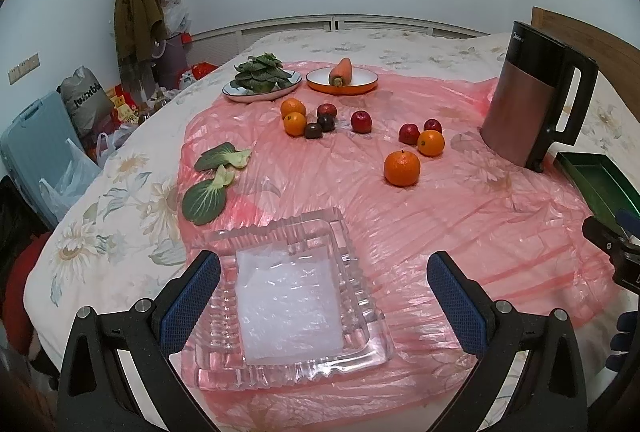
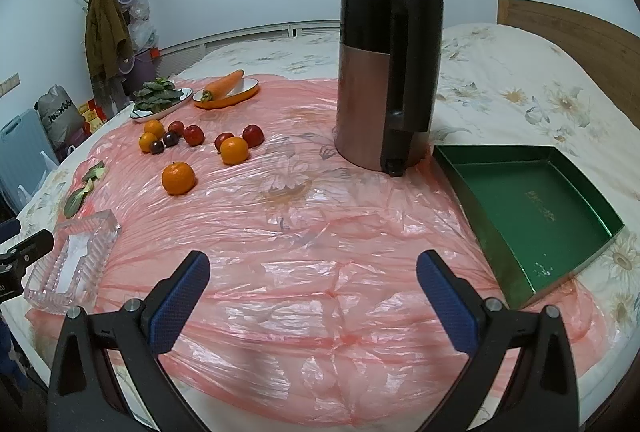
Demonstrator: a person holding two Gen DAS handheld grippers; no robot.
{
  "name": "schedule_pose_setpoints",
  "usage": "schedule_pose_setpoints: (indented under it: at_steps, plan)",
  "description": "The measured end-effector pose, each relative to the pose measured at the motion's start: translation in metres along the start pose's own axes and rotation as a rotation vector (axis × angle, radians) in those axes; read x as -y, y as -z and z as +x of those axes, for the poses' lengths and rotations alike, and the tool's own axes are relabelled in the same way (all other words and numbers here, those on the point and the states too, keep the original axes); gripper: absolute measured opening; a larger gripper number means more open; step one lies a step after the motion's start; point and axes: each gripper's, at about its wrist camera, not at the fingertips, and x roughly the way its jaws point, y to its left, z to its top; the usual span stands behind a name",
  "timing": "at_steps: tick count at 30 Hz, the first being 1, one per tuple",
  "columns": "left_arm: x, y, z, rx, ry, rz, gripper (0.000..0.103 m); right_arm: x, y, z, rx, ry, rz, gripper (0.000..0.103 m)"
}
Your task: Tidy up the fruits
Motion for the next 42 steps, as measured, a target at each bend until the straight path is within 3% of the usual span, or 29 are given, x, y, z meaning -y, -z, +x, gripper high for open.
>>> schedule_pose_setpoints:
  at_steps: [22,33,42]
  plan:
    - [-0.003,-0.003,0.008,-0.029,0.013,0.028,0.102,-0.010,-0.008,0.009,0.003,-0.036,0.005,0.103]
    - [-0.005,-0.013,0.022,-0.062,0.038,0.031,0.102,-0.027,-0.018,0.024,-0.018,-0.101,-0.035,0.103]
    - [-0.003,-0.026,0.036,-0.095,0.060,0.032,0.102,-0.033,-0.032,0.048,-0.066,-0.206,-0.025,0.103]
